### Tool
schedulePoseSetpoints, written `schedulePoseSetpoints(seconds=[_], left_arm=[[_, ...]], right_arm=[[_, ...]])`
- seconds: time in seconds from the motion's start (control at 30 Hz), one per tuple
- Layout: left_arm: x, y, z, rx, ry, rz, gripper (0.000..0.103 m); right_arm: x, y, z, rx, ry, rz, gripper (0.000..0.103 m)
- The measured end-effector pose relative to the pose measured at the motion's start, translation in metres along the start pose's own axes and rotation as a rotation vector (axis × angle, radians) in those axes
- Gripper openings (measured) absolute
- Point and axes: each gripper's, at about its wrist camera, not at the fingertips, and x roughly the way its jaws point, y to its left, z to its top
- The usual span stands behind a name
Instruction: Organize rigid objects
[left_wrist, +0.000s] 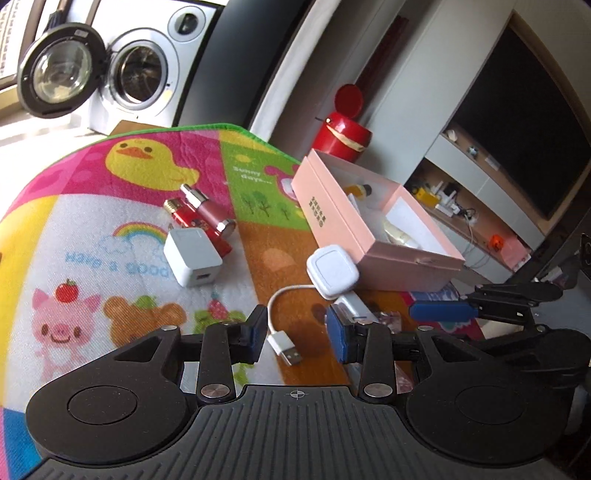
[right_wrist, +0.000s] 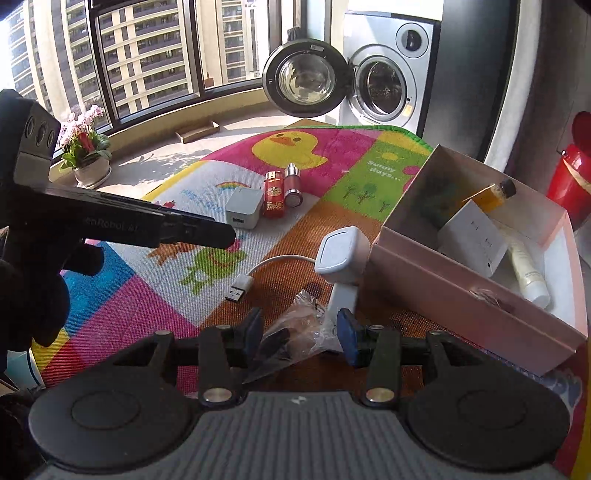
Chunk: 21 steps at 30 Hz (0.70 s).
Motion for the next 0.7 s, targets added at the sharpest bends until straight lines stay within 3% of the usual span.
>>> schedulePoseSetpoints(seconds=[0.1,0.17,0.23,0.27,0.53,0.7], left_arm=[[0.008,-0.035,-0.015,0.069,0.095,-0.033,0.039],[0.016,-0.055,-0.023,0.14,0.114,0.01,0.039],[0.028,-0.072,-0.03,0.211,0.131,0.099,0.039],[0.034,-0.078,-0.032,0.231,0.14,0.129,0.039],[0.036,-0.077,-0.035,0.268,0.14,0.141,0.038],[0.015,-0.049,-0.027,0.287,0.089,0.309,0.033]], right_arm=[[-0.015,-0.027,-0.011,0.102,-0.067,-0.059,0.053],[-0.017,-0.039,-0.019,0.139,-0.085,-0.127,0.053],[-0.02,-0.045,-0.029,0.158,-0.093,-0.162,0.053],[-0.021,-0.047,-0.033,0.167,-0.097,-0.165,0.053],[-0.019,-0.041,-0.046,0.182,-0.128,-0.138,0.053],[0.009,-0.02,-0.029,0.13,-0.098,-0.078,0.053]])
